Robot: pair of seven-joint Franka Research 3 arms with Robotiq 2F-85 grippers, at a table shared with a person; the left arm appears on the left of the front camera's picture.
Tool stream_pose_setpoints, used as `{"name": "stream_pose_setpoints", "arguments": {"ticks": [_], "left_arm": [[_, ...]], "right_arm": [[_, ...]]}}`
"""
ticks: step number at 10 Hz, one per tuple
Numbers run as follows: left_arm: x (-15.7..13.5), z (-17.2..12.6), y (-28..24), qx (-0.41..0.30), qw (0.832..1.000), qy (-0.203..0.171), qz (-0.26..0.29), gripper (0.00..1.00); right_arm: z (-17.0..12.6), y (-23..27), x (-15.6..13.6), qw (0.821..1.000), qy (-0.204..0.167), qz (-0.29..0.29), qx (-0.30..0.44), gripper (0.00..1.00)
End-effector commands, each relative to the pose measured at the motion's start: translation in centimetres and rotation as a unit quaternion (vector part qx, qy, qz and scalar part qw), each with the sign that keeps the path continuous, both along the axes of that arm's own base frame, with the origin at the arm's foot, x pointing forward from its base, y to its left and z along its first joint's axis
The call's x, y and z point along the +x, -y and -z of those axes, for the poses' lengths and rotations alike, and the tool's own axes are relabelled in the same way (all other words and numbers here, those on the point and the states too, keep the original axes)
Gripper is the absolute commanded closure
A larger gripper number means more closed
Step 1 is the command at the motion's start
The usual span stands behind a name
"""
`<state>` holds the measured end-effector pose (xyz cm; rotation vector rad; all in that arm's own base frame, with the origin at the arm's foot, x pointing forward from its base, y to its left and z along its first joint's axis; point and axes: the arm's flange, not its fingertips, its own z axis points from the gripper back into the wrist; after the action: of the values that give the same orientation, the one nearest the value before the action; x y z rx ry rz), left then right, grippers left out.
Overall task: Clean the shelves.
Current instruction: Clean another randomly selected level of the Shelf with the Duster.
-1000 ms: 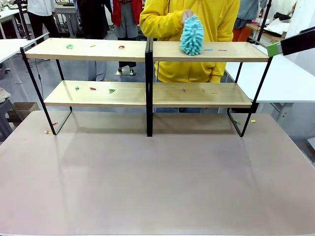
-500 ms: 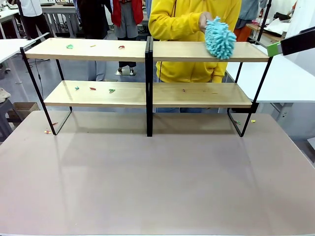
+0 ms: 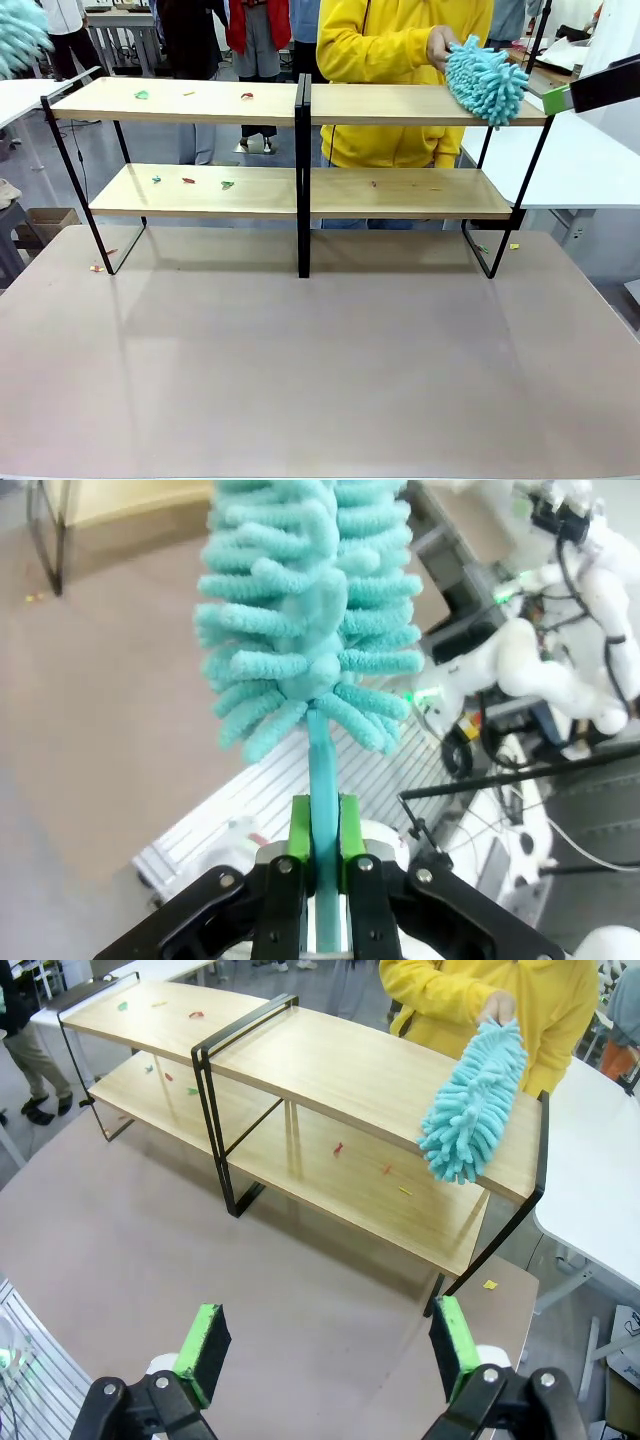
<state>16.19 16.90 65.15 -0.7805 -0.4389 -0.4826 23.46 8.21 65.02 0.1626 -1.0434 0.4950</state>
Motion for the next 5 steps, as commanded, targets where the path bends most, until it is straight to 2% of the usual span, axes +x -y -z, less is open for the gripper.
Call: {"name": "stream_pose_setpoints", "arguments": {"ticks": [1, 3, 5], "left_arm": [[-0.7, 2.2, 6.6, -0.007, 0.999, -0.025, 0.034, 0.88], [-1.7, 4.8, 14.2, -0.013, 0.995, -0.041, 0.09, 0.88], [-2.2, 7.4, 20.3, 0.002, 0.994, -0.042, 0.102, 0.88]], "right_arm": [[0.0, 0.1, 0.1, 1.0, -0.001, -0.003, 0.001, 0.0], [0.0, 0.1, 0.1, 1.0, -0.001, -0.003, 0.001, 0.0], [0.0, 0.1, 0.1, 1.0, -0.001, -0.003, 0.001, 0.0]]}}
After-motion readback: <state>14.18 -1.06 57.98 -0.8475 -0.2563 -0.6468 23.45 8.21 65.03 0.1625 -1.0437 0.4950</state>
